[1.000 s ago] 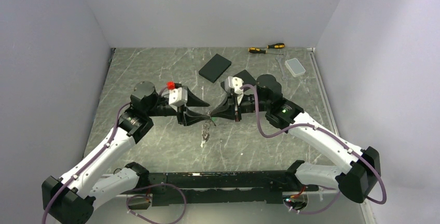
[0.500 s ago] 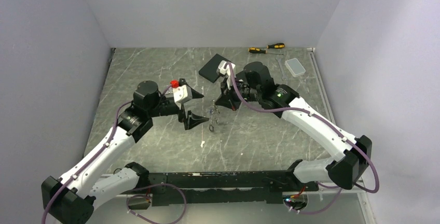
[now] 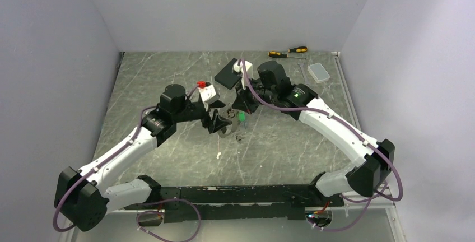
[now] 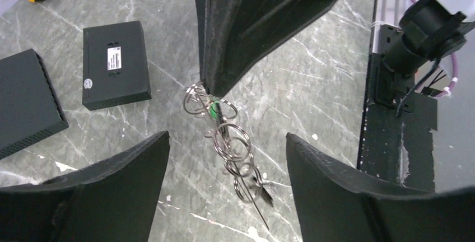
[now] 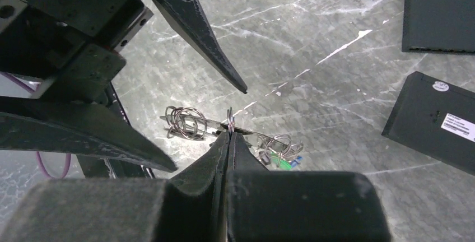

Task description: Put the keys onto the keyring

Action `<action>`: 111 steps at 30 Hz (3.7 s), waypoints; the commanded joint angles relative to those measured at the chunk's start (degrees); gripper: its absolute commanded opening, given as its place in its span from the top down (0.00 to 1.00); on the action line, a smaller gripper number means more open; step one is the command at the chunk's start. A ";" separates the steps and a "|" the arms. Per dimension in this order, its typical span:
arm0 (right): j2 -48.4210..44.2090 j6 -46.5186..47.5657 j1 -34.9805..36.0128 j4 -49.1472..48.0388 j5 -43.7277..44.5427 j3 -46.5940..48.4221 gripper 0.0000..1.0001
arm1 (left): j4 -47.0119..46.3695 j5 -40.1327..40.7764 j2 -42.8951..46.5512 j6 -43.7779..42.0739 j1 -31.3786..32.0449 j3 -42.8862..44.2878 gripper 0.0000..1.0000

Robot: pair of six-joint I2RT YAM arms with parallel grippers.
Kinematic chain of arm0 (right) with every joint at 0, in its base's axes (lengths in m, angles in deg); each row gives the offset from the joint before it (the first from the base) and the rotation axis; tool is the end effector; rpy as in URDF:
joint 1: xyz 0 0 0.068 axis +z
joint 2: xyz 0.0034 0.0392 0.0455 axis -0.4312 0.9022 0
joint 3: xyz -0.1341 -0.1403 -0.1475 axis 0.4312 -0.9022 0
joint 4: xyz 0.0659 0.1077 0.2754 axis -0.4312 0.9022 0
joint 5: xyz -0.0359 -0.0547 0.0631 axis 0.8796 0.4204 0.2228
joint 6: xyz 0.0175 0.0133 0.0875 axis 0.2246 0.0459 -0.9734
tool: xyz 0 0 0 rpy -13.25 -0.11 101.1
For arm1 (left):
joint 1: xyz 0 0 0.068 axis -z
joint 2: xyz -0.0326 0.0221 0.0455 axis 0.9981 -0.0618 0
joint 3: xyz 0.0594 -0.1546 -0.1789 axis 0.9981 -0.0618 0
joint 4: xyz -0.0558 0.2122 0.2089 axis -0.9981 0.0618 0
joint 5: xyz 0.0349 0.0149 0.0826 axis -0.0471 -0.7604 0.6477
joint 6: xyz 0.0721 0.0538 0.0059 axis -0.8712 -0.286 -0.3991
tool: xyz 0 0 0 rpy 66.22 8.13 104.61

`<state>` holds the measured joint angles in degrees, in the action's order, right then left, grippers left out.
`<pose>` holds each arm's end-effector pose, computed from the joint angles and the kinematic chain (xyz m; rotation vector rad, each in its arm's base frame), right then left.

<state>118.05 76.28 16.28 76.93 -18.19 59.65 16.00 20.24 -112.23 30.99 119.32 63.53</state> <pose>0.2718 0.2826 0.3172 -1.0021 1.9654 0.8136 0.2572 -0.2255 0.2663 1.0465 1.5621 -0.9447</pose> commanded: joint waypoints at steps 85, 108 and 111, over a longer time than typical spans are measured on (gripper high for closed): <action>12.74 -30.12 -6.67 4.83 -14.84 4.90 1.00 | -33.75 23.03 2.03 16.13 12.38 -22.76 0.07; 10.30 -31.14 -6.76 1.64 -18.54 1.97 1.00 | -43.51 29.83 1.50 2.86 12.62 -25.74 0.30; 10.28 -31.14 -6.75 1.34 -19.00 1.66 1.00 | -42.32 29.65 1.86 1.67 12.56 -25.21 0.46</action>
<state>130.74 46.25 9.72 81.52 -34.76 61.40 -22.90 51.51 -110.76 35.95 131.67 37.89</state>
